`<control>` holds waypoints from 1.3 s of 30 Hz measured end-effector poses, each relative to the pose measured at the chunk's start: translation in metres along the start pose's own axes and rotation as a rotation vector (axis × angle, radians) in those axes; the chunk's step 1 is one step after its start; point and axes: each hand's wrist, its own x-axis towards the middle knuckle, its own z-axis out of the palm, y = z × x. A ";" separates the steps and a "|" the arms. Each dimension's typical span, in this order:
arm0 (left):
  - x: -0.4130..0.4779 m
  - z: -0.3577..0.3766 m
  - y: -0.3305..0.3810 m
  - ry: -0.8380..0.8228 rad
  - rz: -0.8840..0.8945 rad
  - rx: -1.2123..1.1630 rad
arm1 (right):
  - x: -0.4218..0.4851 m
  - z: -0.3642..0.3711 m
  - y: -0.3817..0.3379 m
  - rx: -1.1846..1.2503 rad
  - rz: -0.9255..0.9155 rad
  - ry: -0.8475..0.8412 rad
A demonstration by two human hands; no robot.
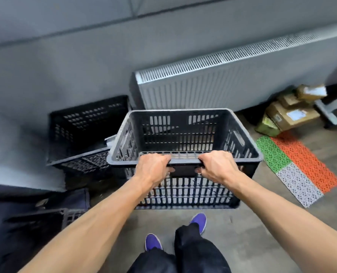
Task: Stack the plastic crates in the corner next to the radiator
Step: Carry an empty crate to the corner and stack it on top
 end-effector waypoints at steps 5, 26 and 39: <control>-0.039 -0.028 -0.040 0.085 -0.018 -0.134 | -0.018 -0.046 -0.046 -0.083 -0.026 0.076; -0.149 -0.106 -0.135 0.306 -0.063 -0.021 | -0.054 -0.117 -0.181 -0.128 -0.132 0.312; -0.156 -0.109 -0.203 0.328 -0.325 0.053 | 0.040 -0.130 -0.232 -0.157 -0.374 0.362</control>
